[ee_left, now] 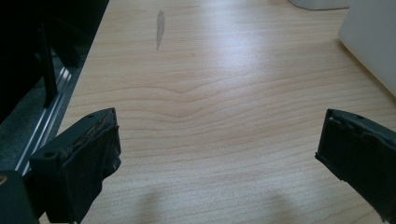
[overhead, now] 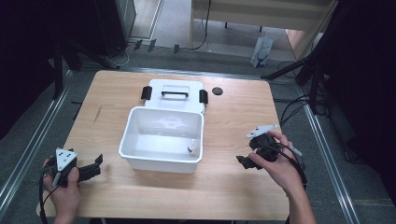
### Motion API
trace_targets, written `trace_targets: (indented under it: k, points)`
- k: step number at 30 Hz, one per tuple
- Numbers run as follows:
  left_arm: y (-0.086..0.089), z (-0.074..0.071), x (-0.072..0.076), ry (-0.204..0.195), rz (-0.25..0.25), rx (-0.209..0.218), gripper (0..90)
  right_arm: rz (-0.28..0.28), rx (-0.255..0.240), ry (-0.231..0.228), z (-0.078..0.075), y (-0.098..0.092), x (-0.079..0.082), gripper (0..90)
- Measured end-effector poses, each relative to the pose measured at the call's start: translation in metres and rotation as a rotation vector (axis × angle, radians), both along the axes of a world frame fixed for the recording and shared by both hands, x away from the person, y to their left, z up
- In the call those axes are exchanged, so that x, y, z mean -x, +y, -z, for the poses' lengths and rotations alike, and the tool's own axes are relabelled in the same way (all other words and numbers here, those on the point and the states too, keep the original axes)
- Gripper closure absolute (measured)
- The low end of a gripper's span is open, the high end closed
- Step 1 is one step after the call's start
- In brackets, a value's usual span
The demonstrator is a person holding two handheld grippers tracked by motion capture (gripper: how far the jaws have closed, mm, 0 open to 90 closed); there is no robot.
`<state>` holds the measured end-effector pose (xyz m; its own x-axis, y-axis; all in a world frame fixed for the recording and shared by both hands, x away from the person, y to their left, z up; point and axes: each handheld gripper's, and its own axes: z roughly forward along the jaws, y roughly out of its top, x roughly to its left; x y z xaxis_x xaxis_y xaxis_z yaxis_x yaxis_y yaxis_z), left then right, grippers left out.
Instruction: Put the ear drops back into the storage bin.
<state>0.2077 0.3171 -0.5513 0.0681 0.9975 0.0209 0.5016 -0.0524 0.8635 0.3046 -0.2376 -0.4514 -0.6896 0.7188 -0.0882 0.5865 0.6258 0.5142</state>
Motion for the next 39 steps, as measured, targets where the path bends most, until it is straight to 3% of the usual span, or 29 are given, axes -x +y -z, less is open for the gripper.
trace_targets:
  k: [6,14,20,23,27,29,34,39]
  points:
    - [0.0,0.0,0.0,-0.005,-0.003,-0.003,0.3,0.064,-0.091,-0.064,0.03,-0.025,0.01,9.0]
    - [-0.001,0.0,0.001,-0.005,-0.005,-0.009,0.2,0.138,-0.213,-0.106,0.072,-0.058,0.026,3.0]
    - [-0.001,0.0,0.0,0.001,-0.008,-0.005,0.3,0.251,-0.377,-0.216,0.09,-0.085,0.045,7.1]
    - [0.0,0.0,-0.001,0.011,-0.005,0.0,0.3,0.297,-0.427,-0.286,0.092,-0.095,0.053,7.5]
    - [-0.001,0.0,-0.001,0.004,-0.007,-0.004,0.3,0.328,-0.458,-0.363,0.094,-0.102,0.057,10.4]
    - [0.0,0.0,0.0,0.007,-0.004,-0.002,0.3,0.348,-0.475,-0.377,0.094,-0.104,0.058,11.8]
    - [0.0,0.0,-0.001,0.009,0.0,0.002,0.3,0.413,-0.491,-0.352,0.094,-0.107,0.054,12.5]
    - [0.0,0.0,-0.001,0.009,0.001,0.003,0.3,0.433,-0.461,-0.334,0.094,-0.105,0.052,12.5]
